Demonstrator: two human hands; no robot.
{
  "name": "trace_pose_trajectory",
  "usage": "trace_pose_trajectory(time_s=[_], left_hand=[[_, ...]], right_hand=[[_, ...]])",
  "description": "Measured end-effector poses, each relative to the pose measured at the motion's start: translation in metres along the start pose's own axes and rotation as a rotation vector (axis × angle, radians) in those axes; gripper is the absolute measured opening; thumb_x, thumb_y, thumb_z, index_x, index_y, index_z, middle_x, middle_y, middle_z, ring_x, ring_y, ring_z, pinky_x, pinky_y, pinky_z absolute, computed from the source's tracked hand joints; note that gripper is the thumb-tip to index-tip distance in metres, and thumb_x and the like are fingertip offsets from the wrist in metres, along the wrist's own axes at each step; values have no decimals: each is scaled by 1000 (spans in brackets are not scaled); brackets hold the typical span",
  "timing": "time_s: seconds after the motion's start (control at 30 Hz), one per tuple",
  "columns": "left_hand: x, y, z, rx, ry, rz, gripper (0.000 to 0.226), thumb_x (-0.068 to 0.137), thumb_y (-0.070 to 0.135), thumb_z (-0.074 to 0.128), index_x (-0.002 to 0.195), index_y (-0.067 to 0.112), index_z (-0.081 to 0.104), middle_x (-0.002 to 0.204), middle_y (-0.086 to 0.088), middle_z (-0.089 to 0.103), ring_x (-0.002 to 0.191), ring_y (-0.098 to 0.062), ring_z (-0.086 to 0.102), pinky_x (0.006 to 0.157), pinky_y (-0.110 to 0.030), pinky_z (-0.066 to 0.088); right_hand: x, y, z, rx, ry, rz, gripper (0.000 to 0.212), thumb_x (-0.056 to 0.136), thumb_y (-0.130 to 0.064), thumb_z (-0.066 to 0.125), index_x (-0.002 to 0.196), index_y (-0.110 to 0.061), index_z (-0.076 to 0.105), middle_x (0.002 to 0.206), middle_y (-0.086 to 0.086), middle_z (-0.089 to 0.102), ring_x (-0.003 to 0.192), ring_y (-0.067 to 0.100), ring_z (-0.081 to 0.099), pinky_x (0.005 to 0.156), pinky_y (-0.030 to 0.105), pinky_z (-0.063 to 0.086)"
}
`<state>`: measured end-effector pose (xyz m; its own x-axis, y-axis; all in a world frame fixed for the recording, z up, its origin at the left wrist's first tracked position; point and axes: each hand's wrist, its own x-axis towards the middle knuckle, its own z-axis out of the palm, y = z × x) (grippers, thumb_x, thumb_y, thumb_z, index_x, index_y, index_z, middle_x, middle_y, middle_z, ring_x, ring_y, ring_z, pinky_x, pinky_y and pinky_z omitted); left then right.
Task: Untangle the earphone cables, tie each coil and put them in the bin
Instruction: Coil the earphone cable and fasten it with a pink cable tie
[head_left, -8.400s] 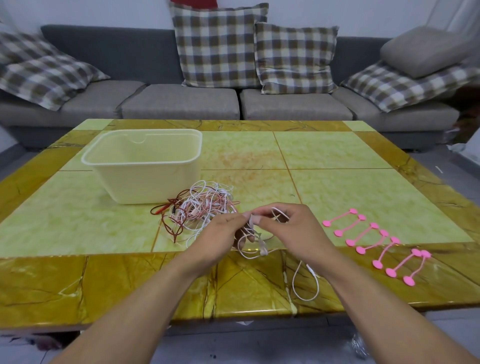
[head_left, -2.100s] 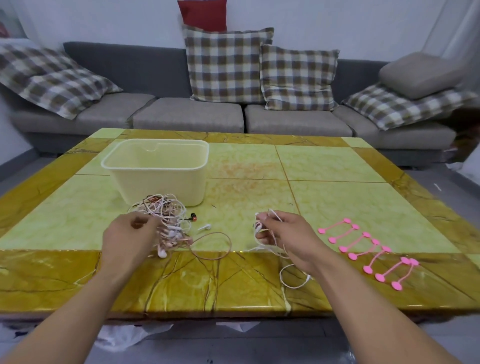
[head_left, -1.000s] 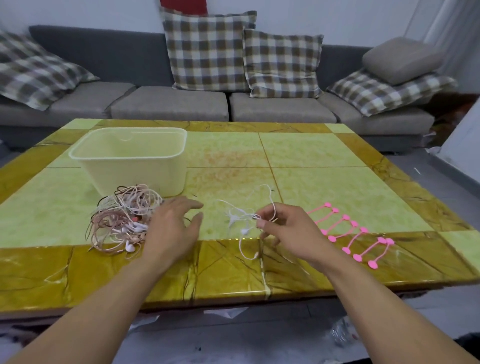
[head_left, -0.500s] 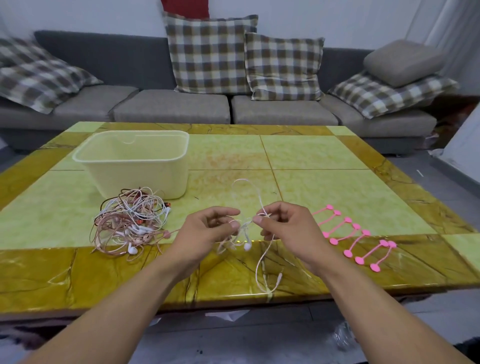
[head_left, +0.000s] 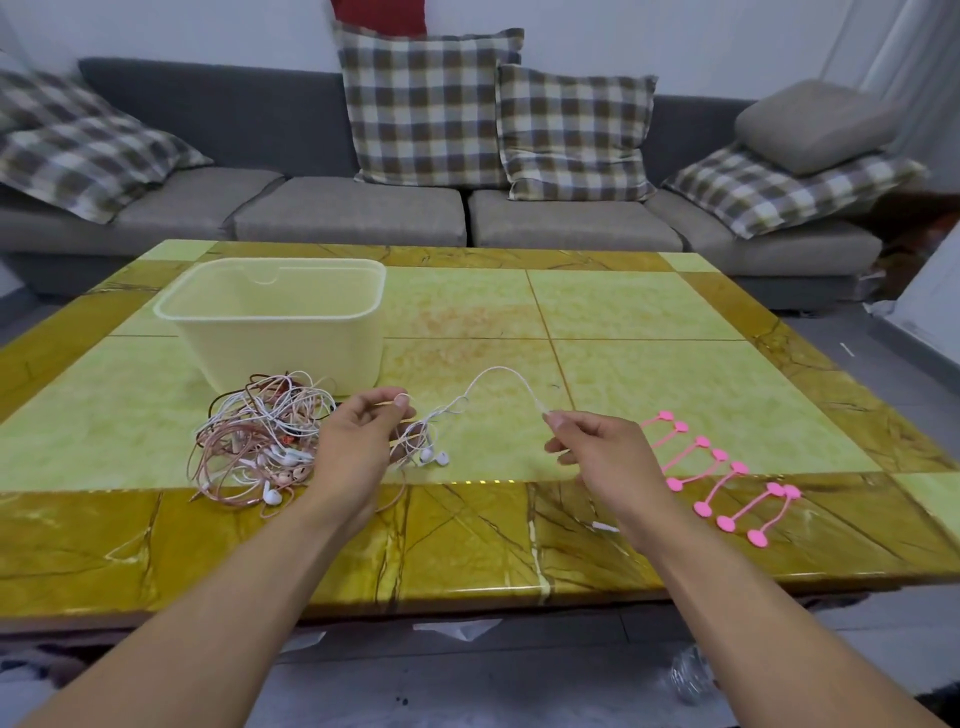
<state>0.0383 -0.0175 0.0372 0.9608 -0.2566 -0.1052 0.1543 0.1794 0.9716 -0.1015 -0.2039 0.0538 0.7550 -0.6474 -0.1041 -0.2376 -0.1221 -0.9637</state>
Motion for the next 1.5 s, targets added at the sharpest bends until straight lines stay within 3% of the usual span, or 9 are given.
trace_pose_trajectory(time_s=[0.13, 0.3, 0.53, 0.7, 0.8, 1.0, 1.17, 1.4, 1.5], left_hand=[[0, 1, -1, -25, -47, -9, 6, 98, 11, 63, 104, 12, 66, 83, -1, 69, 64, -9, 69, 62, -25, 56], [-2, 4, -1, -21, -155, -24, 6, 99, 11, 61, 103, 11, 66, 86, -3, 67, 65, -14, 68, 61, -25, 56], [-6, 5, 2, -108, -291, -52, 6, 98, 11, 60, 104, 12, 62, 83, -3, 67, 71, -19, 69, 69, -29, 58], [-11, 8, 5, -195, -355, -74, 8, 98, 8, 59, 105, 8, 60, 81, -5, 66, 76, -25, 73, 68, -31, 60], [-14, 10, 5, -207, -359, -66, 7, 99, 8, 58, 106, 8, 59, 81, -5, 67, 74, -25, 73, 66, -29, 60], [-8, 8, -3, -31, -258, 24, 6, 97, 12, 63, 103, 14, 64, 84, -1, 73, 65, -12, 64, 58, -22, 47], [-6, 6, -5, -18, -234, 27, 6, 97, 11, 64, 103, 13, 65, 81, -1, 72, 62, -11, 58, 61, -25, 48], [-7, 2, -7, -8, -243, 38, 12, 94, 5, 66, 105, 8, 66, 90, -11, 76, 95, -21, 73, 95, -34, 54], [-11, 3, -6, 117, -321, 63, 28, 89, -5, 66, 112, 11, 68, 99, -4, 77, 96, -11, 71, 91, -28, 50]], right_hand=[[1, -2, 9, -88, -30, -121, 40, 94, -30, 72, 131, -39, 61, 109, -14, 70, 101, 4, 64, 82, 20, 52], [-5, -3, 24, -38, -166, -237, 19, 92, -18, 73, 101, -35, 75, 89, -6, 74, 82, 15, 73, 71, 34, 61], [-11, 1, 42, -216, -178, -272, 32, 76, -45, 85, 104, -39, 72, 105, -23, 70, 105, -8, 58, 83, 20, 48], [-15, -2, 49, -251, -170, -289, 21, 81, -48, 81, 98, -38, 74, 102, -27, 67, 91, -12, 56, 78, 16, 37], [-14, -1, 50, -245, -197, -268, 14, 84, -45, 78, 89, -32, 73, 103, -19, 71, 73, -11, 55, 71, 18, 36], [-12, -5, 49, 39, -237, -139, 17, 97, -32, 68, 92, -16, 68, 91, -5, 78, 91, 12, 71, 88, 36, 53], [-15, -8, 46, 201, -204, -110, 9, 95, -22, 71, 96, -13, 70, 78, 5, 75, 77, 13, 71, 75, 32, 57], [-15, -14, 38, 258, -159, -111, 7, 95, -21, 70, 97, -15, 73, 85, 1, 77, 87, 15, 74, 76, 33, 60], [-16, -13, 38, 234, -177, -110, 10, 95, -23, 70, 97, -14, 74, 95, 4, 77, 93, 17, 73, 78, 34, 60]])
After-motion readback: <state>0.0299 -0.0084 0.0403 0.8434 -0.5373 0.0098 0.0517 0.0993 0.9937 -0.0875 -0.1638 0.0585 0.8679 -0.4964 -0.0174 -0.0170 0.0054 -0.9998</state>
